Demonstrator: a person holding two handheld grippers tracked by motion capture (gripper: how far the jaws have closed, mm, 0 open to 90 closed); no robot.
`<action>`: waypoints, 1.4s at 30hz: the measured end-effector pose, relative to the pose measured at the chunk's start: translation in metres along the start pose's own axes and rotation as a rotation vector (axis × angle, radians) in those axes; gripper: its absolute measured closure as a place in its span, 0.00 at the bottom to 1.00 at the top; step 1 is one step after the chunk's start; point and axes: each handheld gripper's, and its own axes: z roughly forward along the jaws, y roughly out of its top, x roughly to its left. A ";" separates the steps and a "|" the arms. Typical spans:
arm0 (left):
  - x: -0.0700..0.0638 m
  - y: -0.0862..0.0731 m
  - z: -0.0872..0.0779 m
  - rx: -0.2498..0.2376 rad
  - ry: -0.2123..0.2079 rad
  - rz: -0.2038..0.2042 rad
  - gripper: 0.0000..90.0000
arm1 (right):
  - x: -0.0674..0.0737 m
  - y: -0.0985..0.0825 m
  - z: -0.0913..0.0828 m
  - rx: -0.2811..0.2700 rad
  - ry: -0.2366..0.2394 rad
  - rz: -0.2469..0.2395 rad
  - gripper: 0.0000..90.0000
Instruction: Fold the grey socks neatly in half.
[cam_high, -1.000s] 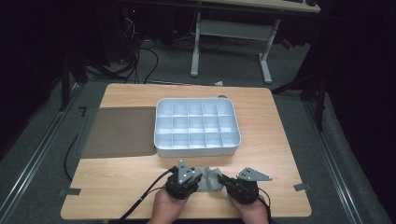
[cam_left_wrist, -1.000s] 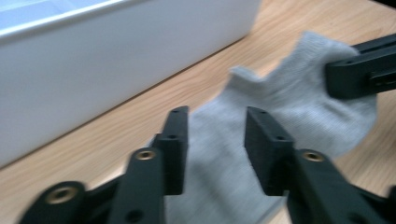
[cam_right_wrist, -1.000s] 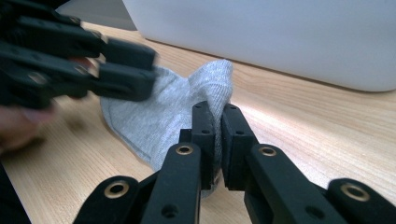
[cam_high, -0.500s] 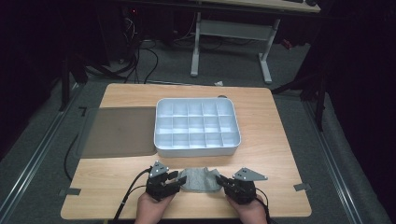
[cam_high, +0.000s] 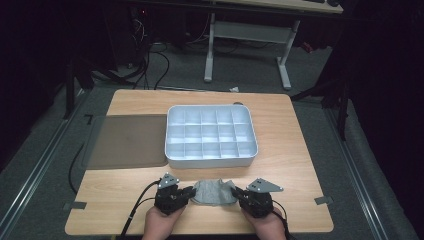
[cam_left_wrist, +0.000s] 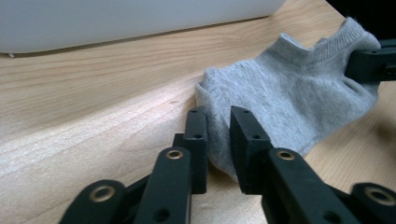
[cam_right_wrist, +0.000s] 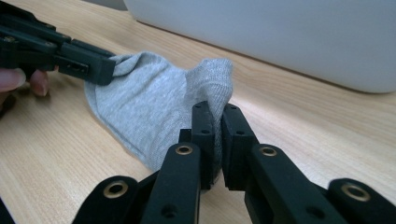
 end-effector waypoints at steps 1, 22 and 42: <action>-0.001 0.000 0.001 0.000 -0.003 0.002 0.87 | 0.001 0.001 0.000 0.000 -0.008 -0.004 0.96; -0.007 -0.002 0.003 -0.004 -0.040 0.041 0.85 | 0.049 0.029 0.041 0.068 -0.022 -0.171 0.94; -0.008 -0.002 0.004 -0.001 -0.034 0.047 0.85 | 0.039 0.035 0.008 -0.035 -0.004 -0.130 0.73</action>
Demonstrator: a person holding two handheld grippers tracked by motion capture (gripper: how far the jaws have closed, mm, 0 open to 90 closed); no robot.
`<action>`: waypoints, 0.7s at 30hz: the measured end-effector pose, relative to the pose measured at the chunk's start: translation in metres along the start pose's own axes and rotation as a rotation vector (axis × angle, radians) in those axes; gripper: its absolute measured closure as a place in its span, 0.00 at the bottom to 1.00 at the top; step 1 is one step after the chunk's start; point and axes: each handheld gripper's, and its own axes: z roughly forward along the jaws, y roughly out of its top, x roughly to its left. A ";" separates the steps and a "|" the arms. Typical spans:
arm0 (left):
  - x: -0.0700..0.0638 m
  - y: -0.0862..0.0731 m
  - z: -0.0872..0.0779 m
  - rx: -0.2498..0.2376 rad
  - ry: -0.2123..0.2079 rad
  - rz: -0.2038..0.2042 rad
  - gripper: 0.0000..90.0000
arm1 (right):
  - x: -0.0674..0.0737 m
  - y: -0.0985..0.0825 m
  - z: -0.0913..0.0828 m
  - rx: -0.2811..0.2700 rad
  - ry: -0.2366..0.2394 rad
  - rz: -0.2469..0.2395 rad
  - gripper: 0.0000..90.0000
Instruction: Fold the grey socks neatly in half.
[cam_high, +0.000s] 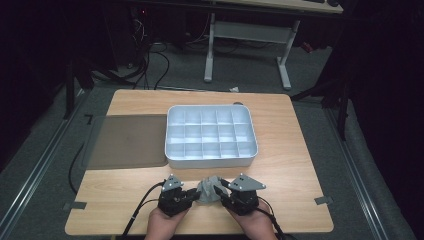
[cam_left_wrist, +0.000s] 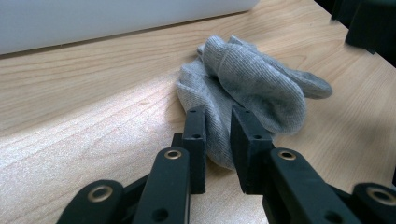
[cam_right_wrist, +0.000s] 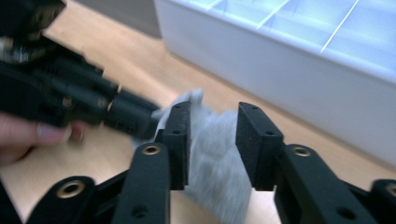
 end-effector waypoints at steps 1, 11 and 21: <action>0.000 0.000 0.000 -0.001 0.002 0.000 0.85 | 0.000 -0.005 0.001 0.010 0.016 0.005 0.71; -0.001 0.000 0.000 0.000 0.010 0.005 0.85 | 0.005 -0.027 0.011 0.078 -0.008 -0.038 0.69; -0.001 0.000 0.000 -0.002 0.012 0.009 0.85 | 0.007 -0.027 0.019 0.084 -0.028 -0.053 0.77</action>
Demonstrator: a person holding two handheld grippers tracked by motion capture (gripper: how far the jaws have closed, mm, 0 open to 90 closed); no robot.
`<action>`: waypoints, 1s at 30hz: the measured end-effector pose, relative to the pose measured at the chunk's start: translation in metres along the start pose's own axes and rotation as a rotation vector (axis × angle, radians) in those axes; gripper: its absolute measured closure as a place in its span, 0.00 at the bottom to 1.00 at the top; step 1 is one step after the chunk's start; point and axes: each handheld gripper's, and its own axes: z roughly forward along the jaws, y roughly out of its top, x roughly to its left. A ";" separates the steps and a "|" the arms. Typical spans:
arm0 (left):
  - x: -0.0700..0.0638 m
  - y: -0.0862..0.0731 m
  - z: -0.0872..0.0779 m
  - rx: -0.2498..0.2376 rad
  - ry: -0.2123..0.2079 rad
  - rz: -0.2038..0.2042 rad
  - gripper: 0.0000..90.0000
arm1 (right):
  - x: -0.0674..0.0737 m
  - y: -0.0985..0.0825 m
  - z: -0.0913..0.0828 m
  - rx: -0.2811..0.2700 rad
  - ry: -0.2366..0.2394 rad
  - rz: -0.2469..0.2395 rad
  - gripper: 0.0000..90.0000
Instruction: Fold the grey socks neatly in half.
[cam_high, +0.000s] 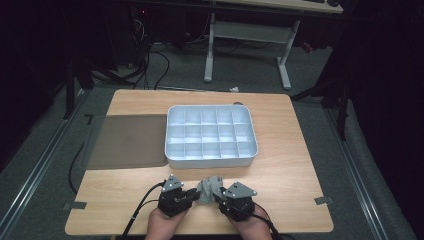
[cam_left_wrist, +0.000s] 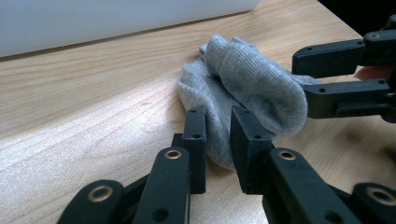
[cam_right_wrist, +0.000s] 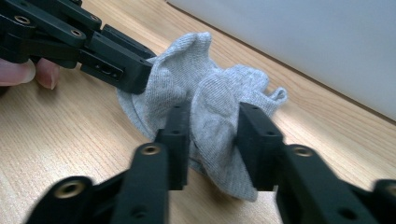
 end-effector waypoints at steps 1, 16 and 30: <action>0.000 0.000 0.000 -0.001 0.000 0.000 0.85 | -0.001 0.000 0.001 0.002 -0.005 -0.005 0.84; 0.000 0.000 -0.001 -0.002 -0.005 0.002 0.85 | -0.014 0.010 -0.014 -0.071 0.000 0.057 0.96; 0.000 0.000 -0.001 -0.001 -0.011 0.001 0.85 | 0.002 0.032 -0.006 -0.099 0.041 0.017 0.97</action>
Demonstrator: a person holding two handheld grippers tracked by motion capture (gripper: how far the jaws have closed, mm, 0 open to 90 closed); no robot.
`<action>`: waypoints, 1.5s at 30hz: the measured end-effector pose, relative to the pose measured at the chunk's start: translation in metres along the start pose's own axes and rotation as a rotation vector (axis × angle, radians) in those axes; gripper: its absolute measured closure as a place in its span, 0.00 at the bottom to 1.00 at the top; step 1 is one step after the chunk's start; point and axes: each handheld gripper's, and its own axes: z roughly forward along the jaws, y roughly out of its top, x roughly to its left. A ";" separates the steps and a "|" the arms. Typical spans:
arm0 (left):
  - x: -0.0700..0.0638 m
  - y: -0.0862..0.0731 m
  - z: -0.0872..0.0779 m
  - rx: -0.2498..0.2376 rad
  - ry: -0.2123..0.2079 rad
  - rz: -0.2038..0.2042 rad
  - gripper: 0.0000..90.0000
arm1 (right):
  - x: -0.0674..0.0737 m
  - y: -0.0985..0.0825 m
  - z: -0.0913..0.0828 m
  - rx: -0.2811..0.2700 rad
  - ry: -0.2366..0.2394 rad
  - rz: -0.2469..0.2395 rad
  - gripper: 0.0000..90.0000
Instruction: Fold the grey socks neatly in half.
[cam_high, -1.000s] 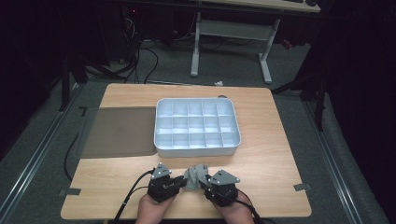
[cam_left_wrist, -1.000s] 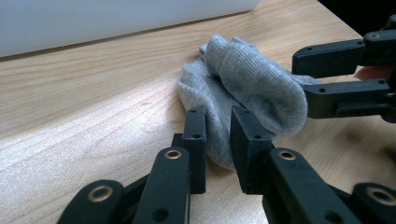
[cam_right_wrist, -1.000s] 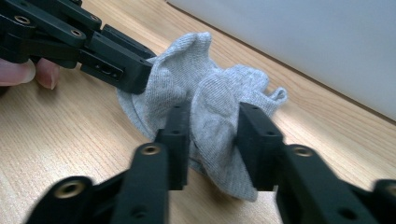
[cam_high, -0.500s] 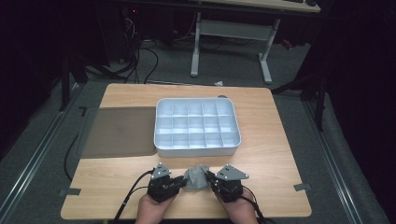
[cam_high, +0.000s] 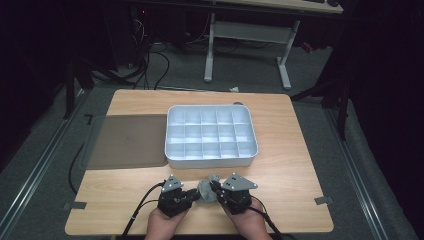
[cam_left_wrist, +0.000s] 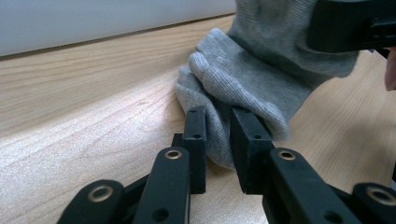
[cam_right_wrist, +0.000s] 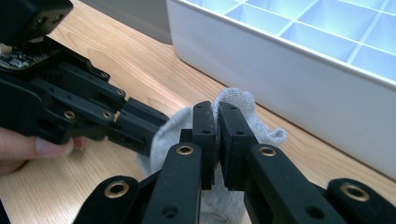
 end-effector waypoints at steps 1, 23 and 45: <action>0.000 0.000 0.000 0.000 0.000 0.000 0.85 | 0.001 0.001 0.001 0.001 0.000 -0.005 0.97; -0.001 0.000 0.001 0.011 0.020 0.013 0.87 | 0.013 -0.016 0.026 0.051 0.086 -0.004 0.97; 0.002 0.006 -0.015 -0.097 0.005 0.009 0.87 | 0.020 -0.029 0.035 0.087 0.070 -0.035 0.97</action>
